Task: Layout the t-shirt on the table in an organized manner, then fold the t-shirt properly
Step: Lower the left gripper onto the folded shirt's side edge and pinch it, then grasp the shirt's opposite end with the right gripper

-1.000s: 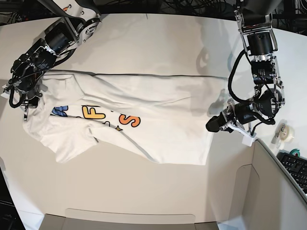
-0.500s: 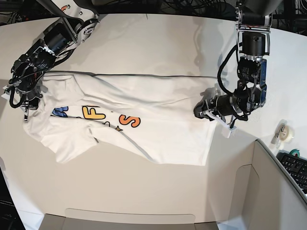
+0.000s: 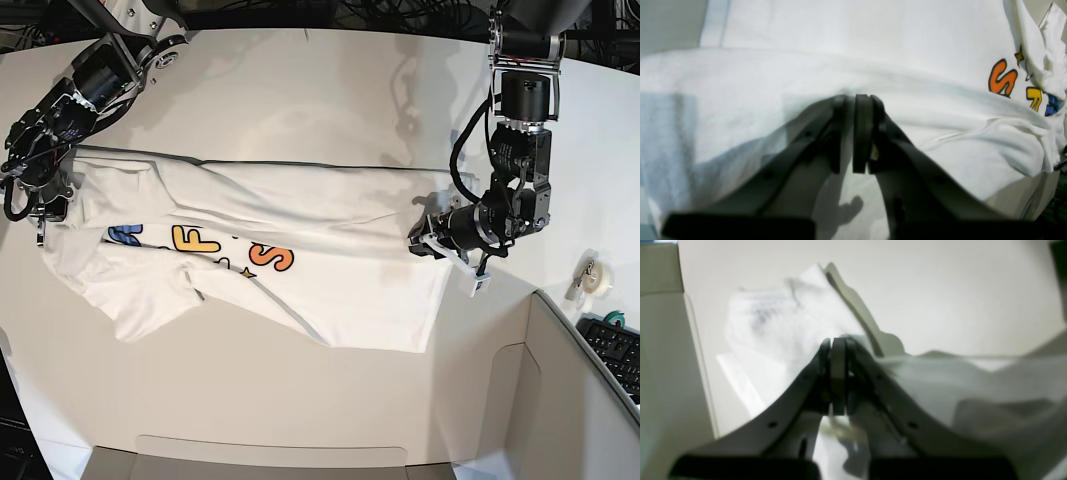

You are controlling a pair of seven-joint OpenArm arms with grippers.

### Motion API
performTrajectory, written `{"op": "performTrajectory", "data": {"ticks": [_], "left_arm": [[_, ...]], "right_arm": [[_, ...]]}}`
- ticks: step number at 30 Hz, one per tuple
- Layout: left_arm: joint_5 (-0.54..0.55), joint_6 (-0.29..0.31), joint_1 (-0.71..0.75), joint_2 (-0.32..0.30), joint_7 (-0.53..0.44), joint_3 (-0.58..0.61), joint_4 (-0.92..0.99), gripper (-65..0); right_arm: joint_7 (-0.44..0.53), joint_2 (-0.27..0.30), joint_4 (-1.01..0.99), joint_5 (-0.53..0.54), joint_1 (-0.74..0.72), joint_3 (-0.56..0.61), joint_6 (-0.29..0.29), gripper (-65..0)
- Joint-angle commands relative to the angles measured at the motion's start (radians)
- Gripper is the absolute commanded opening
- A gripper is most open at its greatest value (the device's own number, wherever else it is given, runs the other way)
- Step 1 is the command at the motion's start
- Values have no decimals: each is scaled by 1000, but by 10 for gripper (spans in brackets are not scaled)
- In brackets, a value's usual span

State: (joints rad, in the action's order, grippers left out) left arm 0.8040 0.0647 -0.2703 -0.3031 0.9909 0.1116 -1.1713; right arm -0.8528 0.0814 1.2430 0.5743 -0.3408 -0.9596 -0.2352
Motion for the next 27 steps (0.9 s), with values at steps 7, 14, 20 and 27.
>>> {"op": "performTrajectory", "data": {"ticks": [7,14,20,27], "left_arm": [[-70,-29,4,-32,38,1,3,-606],[-70,-29,33,-34,38,1,3,-606],[-70,-29,49,-34,38,1,3,-606],[-71,-29,49,-31,38,1,3,-606]], "right_arm": [[14,60,4,-47,-2,0,-37,-650],[14,120,4,-47,-2,0,-37,-650],[11,153,5,-46,-8,0,-37,-650],[-104,142,99,223,-4,3,-40,-650]]}}
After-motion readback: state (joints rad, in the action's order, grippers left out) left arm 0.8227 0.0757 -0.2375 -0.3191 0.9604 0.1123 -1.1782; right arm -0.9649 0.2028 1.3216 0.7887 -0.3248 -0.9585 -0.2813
